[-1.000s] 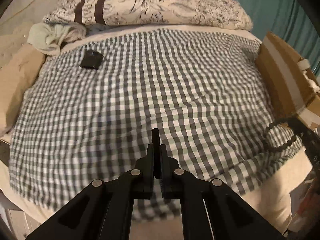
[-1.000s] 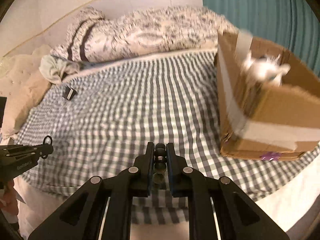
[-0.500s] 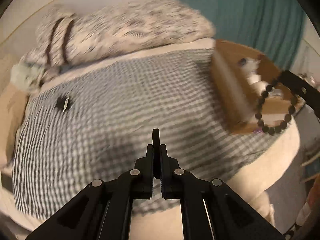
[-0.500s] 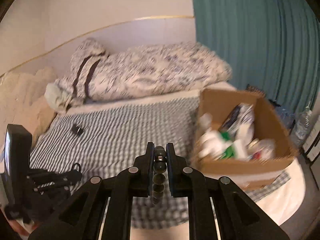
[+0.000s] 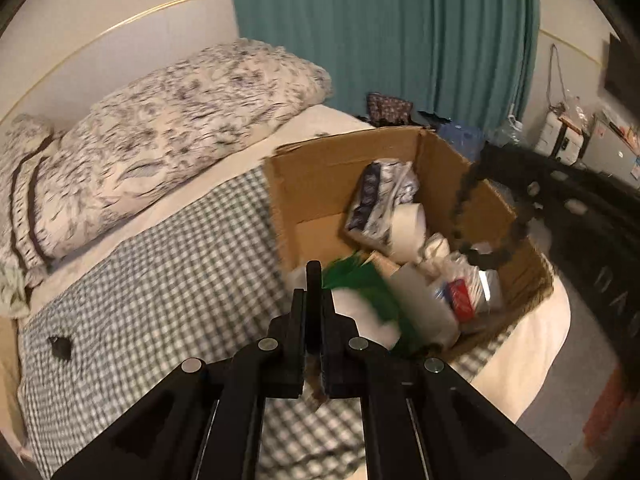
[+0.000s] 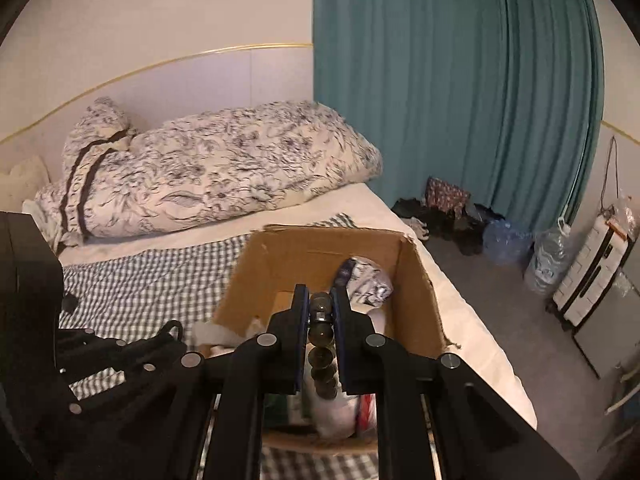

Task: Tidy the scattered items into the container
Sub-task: 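Carry the bracelet and hair tie into the cardboard box and release both, then move left gripper back over the black clip on the sheet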

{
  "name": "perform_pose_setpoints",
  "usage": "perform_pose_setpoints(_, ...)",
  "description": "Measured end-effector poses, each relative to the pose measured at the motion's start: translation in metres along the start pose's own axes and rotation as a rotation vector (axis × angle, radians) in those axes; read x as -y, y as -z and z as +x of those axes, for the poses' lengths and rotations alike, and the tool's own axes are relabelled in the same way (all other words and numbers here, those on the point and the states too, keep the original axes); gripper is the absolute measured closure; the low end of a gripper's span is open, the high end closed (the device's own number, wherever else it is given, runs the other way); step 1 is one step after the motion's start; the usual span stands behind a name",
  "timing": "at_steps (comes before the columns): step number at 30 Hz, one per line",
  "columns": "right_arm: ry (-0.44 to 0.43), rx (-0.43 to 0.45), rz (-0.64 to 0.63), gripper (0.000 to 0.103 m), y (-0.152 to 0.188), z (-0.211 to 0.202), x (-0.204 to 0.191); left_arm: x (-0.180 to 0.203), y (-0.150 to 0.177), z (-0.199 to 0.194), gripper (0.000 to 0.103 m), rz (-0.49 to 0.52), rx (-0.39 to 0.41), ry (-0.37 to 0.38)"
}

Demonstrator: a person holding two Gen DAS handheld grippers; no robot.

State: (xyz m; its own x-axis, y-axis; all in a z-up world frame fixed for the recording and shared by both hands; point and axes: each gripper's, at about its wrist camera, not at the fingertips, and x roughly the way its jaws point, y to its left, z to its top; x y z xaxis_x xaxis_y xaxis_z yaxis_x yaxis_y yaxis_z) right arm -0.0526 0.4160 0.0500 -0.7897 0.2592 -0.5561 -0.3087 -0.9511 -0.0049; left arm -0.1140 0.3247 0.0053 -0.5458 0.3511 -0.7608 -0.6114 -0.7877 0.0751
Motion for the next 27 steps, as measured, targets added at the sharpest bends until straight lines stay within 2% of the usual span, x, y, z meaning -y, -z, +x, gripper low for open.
perform_pose_setpoints(4,-0.008,-0.044,0.020,0.092,0.003,0.026,0.018,0.010,-0.014,0.032,0.098,-0.007,-0.073,0.006)
perform_pose_setpoints(6,-0.014,-0.063,0.019,0.092,0.006,0.036,0.024,0.013,-0.017,0.041,0.092,-0.010,-0.101,0.017)
perform_pose_setpoints(7,-0.018,-0.072,0.025,0.092,0.009,0.039,0.027,0.014,-0.017,0.043,0.077,-0.007,-0.106,0.024)
perform_pose_setpoints(8,-0.025,-0.075,0.034,0.090,0.010,0.040,0.031,0.015,-0.017,0.045,0.041,-0.003,-0.109,0.022)
perform_pose_setpoints(10,-0.029,-0.079,0.069,0.070,0.012,0.041,0.039,0.013,-0.017,0.045,0.006,-0.013,-0.111,0.008)
perform_pose_setpoints(11,-0.017,-0.069,0.083,0.052,0.012,0.040,0.043,0.011,-0.017,0.042,0.004,-0.032,-0.104,-0.008)
perform_pose_setpoints(12,0.004,-0.055,0.090,0.047,0.011,0.037,0.045,0.008,-0.019,0.039,0.004,-0.052,-0.104,-0.015)
perform_pose_setpoints(15,0.071,-0.049,0.076,0.047,0.008,0.031,0.047,-0.004,-0.020,0.032,0.004,-0.089,-0.124,-0.003)
perform_pose_setpoints(20,0.071,-0.024,0.076,0.047,0.004,0.011,0.044,-0.035,-0.008,0.006,0.001,-0.145,-0.097,-0.066)
perform_pose_setpoints(22,0.068,-0.011,0.075,0.047,0.004,0.001,0.036,-0.051,0.003,0.000,0.000,-0.165,-0.097,-0.111)
perform_pose_setpoints(26,0.028,-0.002,0.057,0.047,0.009,-0.015,0.008,-0.084,0.035,-0.014,0.000,-0.203,-0.128,-0.263)
perform_pose_setpoints(27,0.013,-0.002,0.057,0.043,0.012,-0.019,0.001,-0.095,0.048,-0.020,0.000,-0.227,-0.133,-0.287)
